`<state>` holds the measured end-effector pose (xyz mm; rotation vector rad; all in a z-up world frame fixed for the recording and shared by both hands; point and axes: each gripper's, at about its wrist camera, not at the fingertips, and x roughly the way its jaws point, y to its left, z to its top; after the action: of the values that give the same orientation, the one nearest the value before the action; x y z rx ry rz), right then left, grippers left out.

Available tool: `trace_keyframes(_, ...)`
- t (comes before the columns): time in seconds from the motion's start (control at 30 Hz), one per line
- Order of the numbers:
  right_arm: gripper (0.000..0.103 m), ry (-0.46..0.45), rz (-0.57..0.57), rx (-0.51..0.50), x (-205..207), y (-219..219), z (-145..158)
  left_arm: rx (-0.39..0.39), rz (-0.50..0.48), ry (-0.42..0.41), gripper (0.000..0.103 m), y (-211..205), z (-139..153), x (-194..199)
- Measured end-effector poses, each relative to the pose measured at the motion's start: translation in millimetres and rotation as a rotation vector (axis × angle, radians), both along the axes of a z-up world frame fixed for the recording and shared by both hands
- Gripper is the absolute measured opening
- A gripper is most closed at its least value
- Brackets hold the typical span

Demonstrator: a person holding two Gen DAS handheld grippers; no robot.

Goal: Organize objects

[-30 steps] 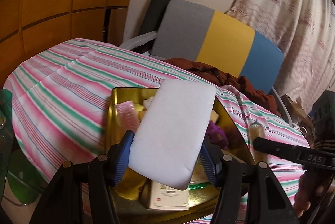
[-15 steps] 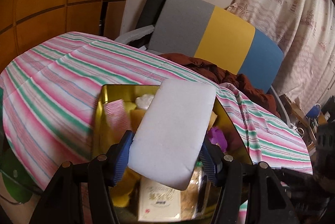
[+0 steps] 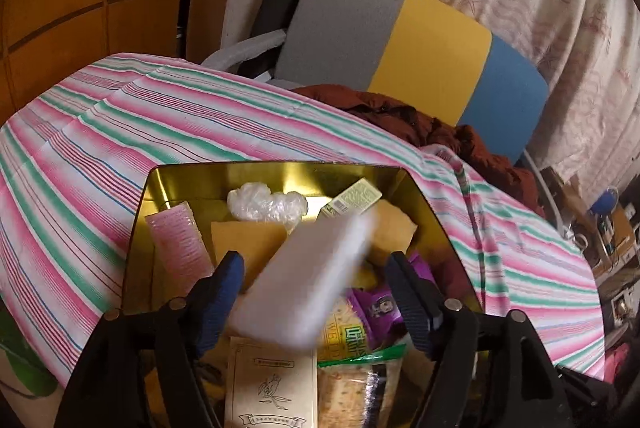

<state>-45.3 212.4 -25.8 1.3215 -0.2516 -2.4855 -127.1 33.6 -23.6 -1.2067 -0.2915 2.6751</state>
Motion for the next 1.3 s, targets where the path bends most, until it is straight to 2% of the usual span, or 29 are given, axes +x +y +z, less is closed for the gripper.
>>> trace_keyframes(0.17,0.063,0.022,-0.001,0.012,5,-2,1,-0.014,0.011,-0.002,0.077,0,-3,2)
trace_keyframes(0.27,0.064,0.04,-0.005,0.035,7,-5,3,-0.055,0.013,0.048,0.077,2,5,16)
trace_keyframes(0.37,0.071,0.067,-0.024,0.065,9,-7,4,-0.082,0.022,0.081,0.077,0,14,31)
trace_keyframes(0.47,0.072,0.087,-0.039,0.09,11,-8,6,-0.102,0.036,0.101,0.077,-3,21,43)
trace_keyframes(0.53,0.077,0.102,-0.054,0.108,13,-9,7,-0.119,0.043,0.111,0.077,-5,24,51)
trace_keyframes(0.7,0.081,0.135,-0.091,0.134,17,-5,10,-0.155,0.061,0.135,0.077,-8,28,70)
trace_keyframes(1.13,0.081,0.196,-0.168,0.24,24,0,11,-0.194,0.065,0.159,0.077,0,34,103)
trace_keyframes(1.3,0.081,0.211,-0.178,0.232,29,2,13,-0.231,0.106,0.184,0.077,0,37,114)
